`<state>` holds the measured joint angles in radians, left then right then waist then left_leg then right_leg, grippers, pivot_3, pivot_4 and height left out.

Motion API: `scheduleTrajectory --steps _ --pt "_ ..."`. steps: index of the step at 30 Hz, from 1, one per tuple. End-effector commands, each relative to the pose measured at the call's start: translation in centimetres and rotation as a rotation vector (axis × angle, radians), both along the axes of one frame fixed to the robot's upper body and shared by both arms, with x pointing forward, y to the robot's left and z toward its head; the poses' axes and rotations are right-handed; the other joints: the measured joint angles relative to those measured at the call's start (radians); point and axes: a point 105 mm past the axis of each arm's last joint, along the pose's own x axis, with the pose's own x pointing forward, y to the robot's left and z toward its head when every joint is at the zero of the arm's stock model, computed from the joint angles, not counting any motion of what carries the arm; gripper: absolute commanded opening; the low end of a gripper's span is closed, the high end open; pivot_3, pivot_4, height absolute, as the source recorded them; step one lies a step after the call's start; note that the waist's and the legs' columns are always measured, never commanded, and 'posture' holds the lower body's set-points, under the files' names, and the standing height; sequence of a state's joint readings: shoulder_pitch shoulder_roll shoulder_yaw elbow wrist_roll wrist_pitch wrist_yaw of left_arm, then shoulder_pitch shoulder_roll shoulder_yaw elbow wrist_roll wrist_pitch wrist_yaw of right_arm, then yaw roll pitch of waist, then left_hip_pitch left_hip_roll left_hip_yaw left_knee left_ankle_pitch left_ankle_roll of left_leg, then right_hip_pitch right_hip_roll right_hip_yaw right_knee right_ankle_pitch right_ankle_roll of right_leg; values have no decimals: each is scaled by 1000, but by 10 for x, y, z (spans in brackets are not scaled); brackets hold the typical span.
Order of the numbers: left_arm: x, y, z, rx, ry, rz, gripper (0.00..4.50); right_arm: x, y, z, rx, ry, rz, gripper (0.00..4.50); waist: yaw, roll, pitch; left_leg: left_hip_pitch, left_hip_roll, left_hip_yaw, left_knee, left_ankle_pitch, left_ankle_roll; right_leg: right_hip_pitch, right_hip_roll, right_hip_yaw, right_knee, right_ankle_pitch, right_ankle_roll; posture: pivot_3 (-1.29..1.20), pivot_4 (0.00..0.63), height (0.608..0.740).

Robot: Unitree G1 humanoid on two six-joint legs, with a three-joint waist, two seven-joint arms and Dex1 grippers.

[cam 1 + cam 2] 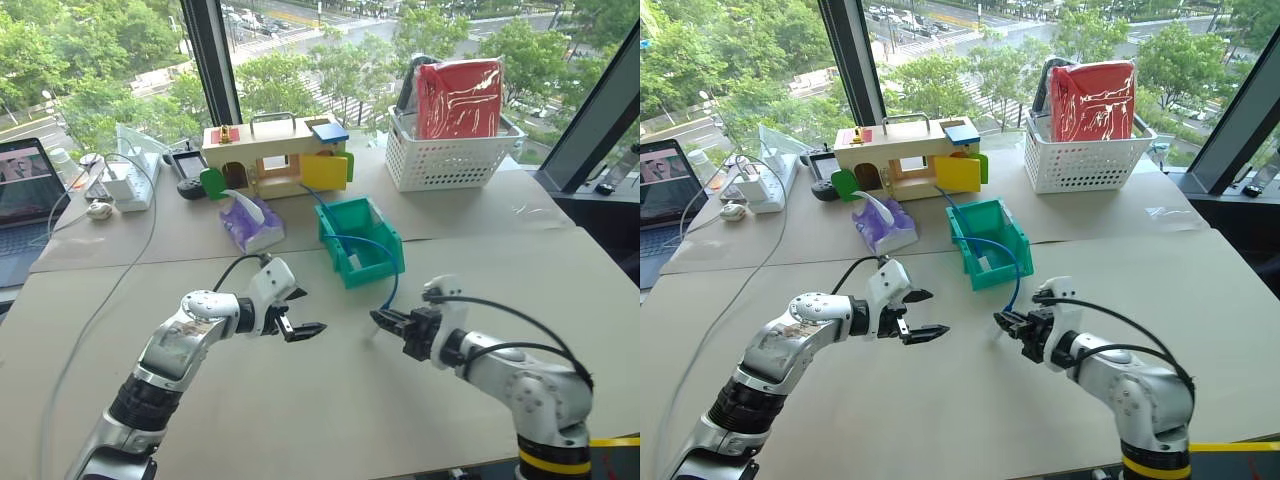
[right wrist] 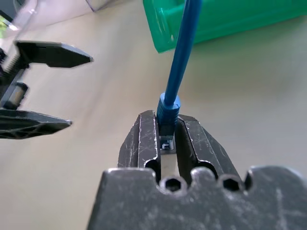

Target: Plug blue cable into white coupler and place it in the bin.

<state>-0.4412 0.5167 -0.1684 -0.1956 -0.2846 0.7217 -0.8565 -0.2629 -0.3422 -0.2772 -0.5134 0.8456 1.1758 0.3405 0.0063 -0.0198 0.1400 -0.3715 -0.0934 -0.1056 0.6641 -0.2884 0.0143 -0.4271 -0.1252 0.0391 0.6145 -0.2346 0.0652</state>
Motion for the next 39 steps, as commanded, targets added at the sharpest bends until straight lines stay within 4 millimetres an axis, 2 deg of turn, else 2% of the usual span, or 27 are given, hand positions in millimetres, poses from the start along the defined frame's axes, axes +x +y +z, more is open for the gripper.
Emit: scheduleTrajectory --steps 1,3,9,12,15,19,23,27,30,34,39 --pt "8 -1 20 -84 -69 19 4484 14 -24 60 33 -210 -37 162 -4 0 0 0 0 1 0 0 0 0 0 0 0 0 0 0 150 740" --pt "11 -2 24 -102 -88 35 4484 26 -35 68 -3 -226 -77 162 -4 0 0 0 0 1 0 0 0 0 0 -1 0 0 0 0 150 740" --pt "10 -3 28 -136 -110 63 4484 78 -46 58 -274 -241 -131 162 -14 0 1 0 1 3 0 0 0 0 0 0 0 0 0 0 150 740" --pt "7 -2 28 -146 -109 81 4484 111 -37 59 -353 -272 -120 162 -26 -1 1 0 1 5 1 0 0 0 0 1 0 0 0 0 150 740" --pt "4 0 28 -151 -112 101 4484 127 -23 69 -364 -305 -78 162 -33 -1 1 0 1 7 3 0 0 -1 0 2 1 0 -1 0 150 740" --pt "1 5 29 -161 -117 137 4484 137 -8 88 -337 -337 -31 162 -32 -1 1 -2 2 6 4 0 0 -3 0 1 8 1 -1 0 150 740" --pt "-2 11 28 -158 -117 170 4484 144 4 96 -351 -355 9 162 -32 -1 1 -16 1 4 14 0 0 -14 0 0 14 1 0 0 150 740" --pt "-4 16 28 -157 -123 204 4484 152 0 116 -389 -419 -27 162 -30 0 1 -16 0 4 16 0 0 -14 -1 0 15 1 0 0 150 740" --pt "-6 16 27 -159 -122 211 4484 153 7 126 -362 -440 -7 162 -34 0 1 -16 -1 4 17 0 0 -14 -1 0 16 1 -1 0 150 740" --pt "-6 18 27 -160 -126 225 4484 150 32 115 -371 -430 84 162 -46 0 1 -15 0 4 17 0 0 -14 -1 0 17 1 -1 0 150 740" --pt "-5 19 29 -180 -124 247 4484 149 52 95 -402 -402 150 162 -52 0 1 -15 0 4 17 0 0 -14 -1 0 18 1 -1 0 150 740"
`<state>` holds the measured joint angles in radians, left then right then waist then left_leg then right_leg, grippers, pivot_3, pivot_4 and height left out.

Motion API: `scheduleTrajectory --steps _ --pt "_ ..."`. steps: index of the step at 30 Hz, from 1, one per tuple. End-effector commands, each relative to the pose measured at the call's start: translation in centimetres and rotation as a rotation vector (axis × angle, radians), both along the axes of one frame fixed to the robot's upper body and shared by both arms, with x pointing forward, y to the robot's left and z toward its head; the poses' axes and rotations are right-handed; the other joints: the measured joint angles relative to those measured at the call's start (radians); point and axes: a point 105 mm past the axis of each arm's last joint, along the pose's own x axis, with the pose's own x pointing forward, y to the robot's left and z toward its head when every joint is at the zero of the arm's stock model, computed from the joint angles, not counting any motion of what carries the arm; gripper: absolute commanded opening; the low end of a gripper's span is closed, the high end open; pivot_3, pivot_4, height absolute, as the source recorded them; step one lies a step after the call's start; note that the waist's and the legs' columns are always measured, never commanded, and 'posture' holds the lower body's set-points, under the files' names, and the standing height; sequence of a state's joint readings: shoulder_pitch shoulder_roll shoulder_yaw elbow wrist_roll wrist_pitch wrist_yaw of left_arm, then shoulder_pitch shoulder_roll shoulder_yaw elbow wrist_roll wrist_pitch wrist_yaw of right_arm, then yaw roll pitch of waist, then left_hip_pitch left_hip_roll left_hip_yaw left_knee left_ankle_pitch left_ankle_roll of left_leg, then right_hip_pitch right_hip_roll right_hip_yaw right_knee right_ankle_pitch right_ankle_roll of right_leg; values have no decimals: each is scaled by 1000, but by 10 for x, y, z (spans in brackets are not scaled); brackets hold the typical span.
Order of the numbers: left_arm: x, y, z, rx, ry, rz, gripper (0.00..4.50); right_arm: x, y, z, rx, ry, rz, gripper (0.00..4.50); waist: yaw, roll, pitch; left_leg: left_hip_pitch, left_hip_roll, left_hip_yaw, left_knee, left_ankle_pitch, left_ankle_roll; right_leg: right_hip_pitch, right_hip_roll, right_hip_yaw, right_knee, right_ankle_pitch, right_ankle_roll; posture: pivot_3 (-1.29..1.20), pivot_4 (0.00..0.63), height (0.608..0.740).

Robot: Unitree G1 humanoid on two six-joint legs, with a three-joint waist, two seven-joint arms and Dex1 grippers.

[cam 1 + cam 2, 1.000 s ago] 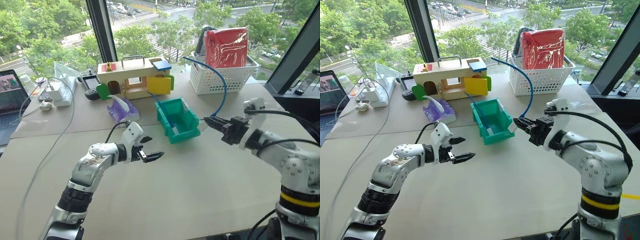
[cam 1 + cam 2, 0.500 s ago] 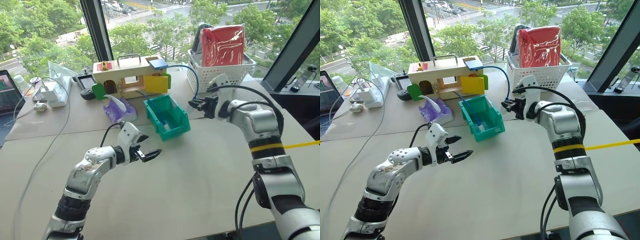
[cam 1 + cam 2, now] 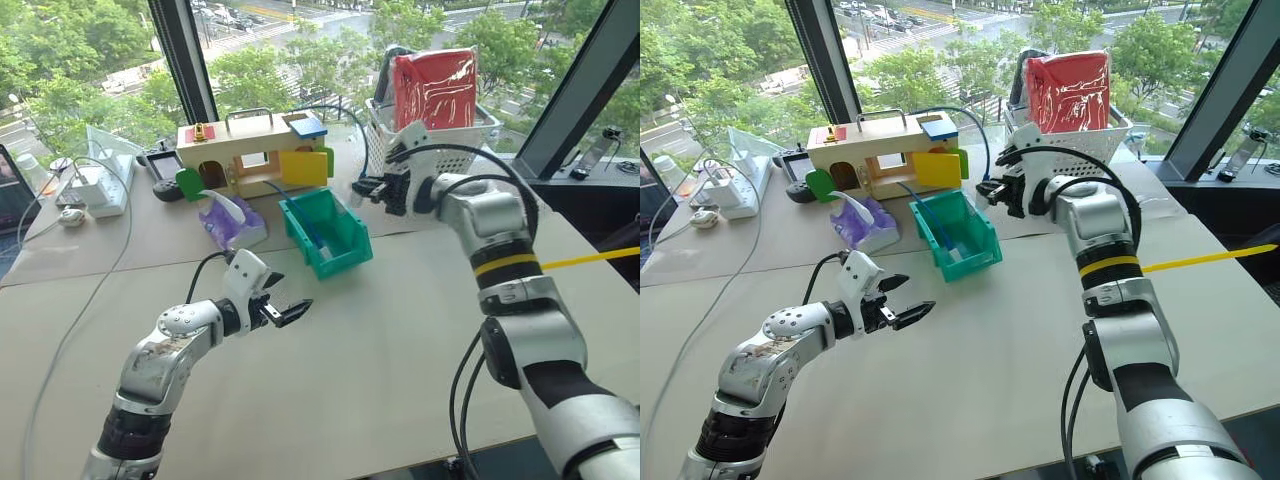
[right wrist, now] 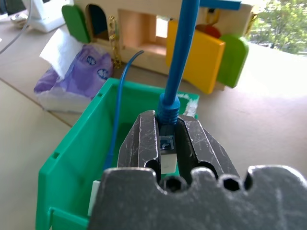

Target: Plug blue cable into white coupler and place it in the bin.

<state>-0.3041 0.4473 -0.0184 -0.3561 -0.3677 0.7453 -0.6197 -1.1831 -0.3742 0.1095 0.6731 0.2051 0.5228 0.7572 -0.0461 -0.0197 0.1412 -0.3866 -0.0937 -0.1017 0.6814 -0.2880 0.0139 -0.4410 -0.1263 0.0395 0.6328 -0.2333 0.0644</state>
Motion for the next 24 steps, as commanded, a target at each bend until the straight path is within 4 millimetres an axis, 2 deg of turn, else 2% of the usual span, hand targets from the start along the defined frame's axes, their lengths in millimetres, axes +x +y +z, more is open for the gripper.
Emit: scheduleTrajectory --steps 1,5,7,8,12,17,21,24 --pt "-2 0 13 -22 -44 3 4484 -2 11 2 -9 -29 41 162 0 0 0 0 0 0 0 0 0 0 0 0 0 0 0 0 150 740" --pt "-4 1 12 -20 -46 16 4484 3 15 -26 -62 19 33 162 -1 0 0 0 0 0 1 0 0 0 0 0 1 0 0 0 150 740" --pt "-4 2 11 -15 -49 22 4484 3 20 -32 -37 41 52 1183 -2 0 0 0 0 0 1 0 0 0 0 0 1 0 0 0 150 740" --pt "-4 3 11 -12 -50 26 4484 3 21 -34 -35 46 57 1365 -2 0 0 0 0 0 1 0 0 0 0 0 1 0 0 0 150 740" --pt "-3 3 11 -12 -51 36 4484 4 21 -30 -28 33 64 2752 -4 0 0 0 0 0 2 0 0 0 0 0 2 0 0 0 150 740" --pt "-3 3 9 -12 -46 37 4484 5 13 -2 18 -17 55 4436 -4 0 0 1 0 0 4 0 0 -1 0 0 7 0 0 0 150 740" --pt "-2 4 9 0 -53 27 4484 0 0 38 100 -81 43 4436 0 0 0 0 0 0 5 0 -1 -1 0 0 8 0 0 0 150 740" --pt "-1 4 12 -6 -62 11 4484 -14 -10 69 181 -121 64 4436 0 0 0 0 0 0 5 0 -1 -1 0 0 9 0 0 0 150 740"
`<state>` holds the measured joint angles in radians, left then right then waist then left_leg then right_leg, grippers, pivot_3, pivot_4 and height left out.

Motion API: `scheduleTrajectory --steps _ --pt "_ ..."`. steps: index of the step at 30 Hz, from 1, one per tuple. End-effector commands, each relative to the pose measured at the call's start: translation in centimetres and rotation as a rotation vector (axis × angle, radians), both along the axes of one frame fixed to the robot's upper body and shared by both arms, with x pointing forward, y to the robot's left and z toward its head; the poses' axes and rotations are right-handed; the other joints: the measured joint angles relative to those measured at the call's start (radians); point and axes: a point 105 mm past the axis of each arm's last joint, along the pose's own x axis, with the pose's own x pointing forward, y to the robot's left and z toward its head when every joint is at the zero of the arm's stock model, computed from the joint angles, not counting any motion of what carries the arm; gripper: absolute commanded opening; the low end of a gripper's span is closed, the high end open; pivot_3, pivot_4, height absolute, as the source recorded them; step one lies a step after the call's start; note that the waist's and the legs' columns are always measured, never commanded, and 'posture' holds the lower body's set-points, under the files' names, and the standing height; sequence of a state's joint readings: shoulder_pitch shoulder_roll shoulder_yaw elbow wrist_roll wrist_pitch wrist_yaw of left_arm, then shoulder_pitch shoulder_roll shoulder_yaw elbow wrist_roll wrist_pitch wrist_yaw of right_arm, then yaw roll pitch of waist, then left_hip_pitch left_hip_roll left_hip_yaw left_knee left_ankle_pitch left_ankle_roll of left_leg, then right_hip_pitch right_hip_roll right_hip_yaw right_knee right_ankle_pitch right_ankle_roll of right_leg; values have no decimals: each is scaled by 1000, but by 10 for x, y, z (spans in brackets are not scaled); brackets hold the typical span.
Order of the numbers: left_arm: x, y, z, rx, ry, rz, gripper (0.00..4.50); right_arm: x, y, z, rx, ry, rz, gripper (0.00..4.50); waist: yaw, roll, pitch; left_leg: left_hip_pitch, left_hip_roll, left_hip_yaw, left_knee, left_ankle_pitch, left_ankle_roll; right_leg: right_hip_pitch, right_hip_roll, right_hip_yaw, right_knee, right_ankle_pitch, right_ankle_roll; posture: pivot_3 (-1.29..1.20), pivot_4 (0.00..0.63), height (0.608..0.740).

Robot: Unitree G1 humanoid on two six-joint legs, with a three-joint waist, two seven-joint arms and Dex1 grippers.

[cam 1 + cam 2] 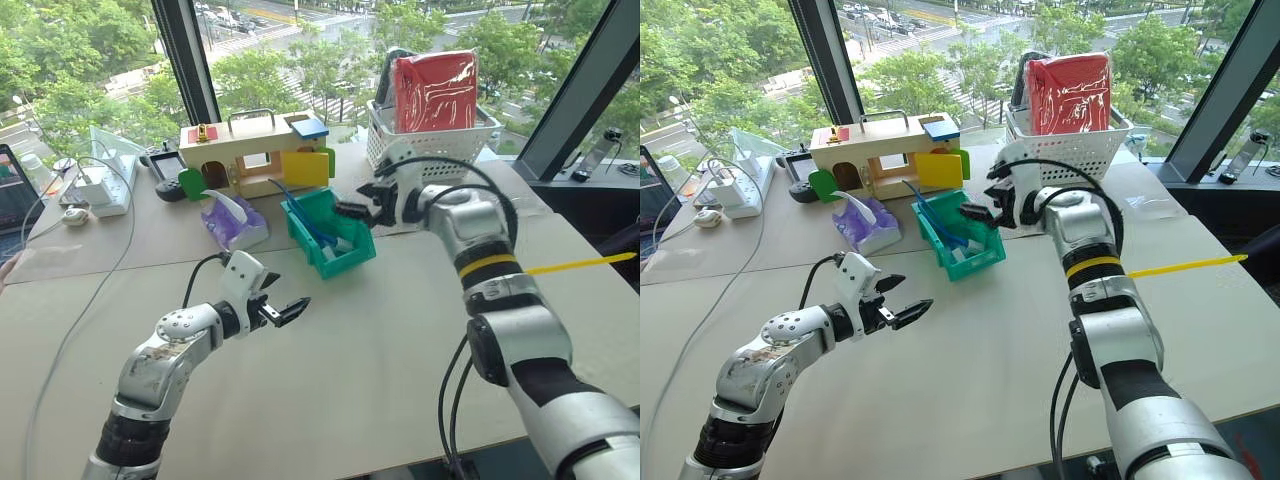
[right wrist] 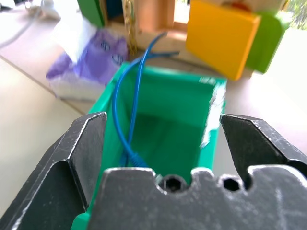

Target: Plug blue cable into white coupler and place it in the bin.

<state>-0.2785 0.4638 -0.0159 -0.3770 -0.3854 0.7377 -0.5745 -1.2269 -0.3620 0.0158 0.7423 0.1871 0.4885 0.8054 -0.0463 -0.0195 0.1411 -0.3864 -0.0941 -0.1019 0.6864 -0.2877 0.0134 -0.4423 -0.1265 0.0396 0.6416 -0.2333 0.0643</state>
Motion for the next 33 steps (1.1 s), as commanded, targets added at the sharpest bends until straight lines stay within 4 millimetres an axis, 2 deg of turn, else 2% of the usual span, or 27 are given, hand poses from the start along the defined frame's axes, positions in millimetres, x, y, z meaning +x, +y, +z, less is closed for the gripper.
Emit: scheduleTrajectory --steps 1,3,4,6,10,13,17,19,33 --pt "1 -1 15 -17 -61 -31 4484 -24 -10 61 120 -127 58 4436 1 0 0 0 0 0 0 0 0 0 0 0 0 0 0 0 150 740" --pt "5 5 24 -24 -101 -10 4484 -42 -28 69 126 -189 91 4436 4 0 0 -1 0 0 0 0 0 -1 0 0 0 0 0 0 150 740" --pt "6 9 26 -8 -117 1 4484 -52 -38 65 115 -211 118 4436 8 0 0 -1 0 0 0 0 0 -1 0 0 0 0 0 0 150 740" --pt "6 16 31 8 -154 6 4484 -68 -56 50 78 -216 146 4436 16 -1 -1 -1 0 -2 1 0 0 0 -1 -2 0 0 0 0 150 740" --pt "7 34 40 -56 -150 44 4484 -88 -88 5 -100 -190 105 4436 26 -1 0 -1 -1 -2 4 -1 2 2 -2 -2 -1 0 0 0 150 740" --pt "7 43 38 -68 -121 47 4484 -101 -94 -12 -89 -151 98 4436 20 0 0 -2 -1 1 6 -1 2 1 -2 -1 0 0 0 0 150 740" --pt "9 48 37 -79 -101 47 4484 -106 -95 -25 -92 -132 53 4436 18 0 0 3 0 4 8 -1 3 3 -1 2 1 0 0 0 150 740" --pt "11 47 37 -78 -96 46 4484 -106 -95 -28 -85 -122 28 4436 24 0 0 4 0 4 8 -4 6 4 -1 1 1 1 -1 0 150 740" --pt "16 55 44 -43 -99 59 4484 -110 -96 -44 -73 -102 -33 4436 35 -1 0 3 0 4 9 -2 3 3 -1 1 1 1 -1 0 150 740"
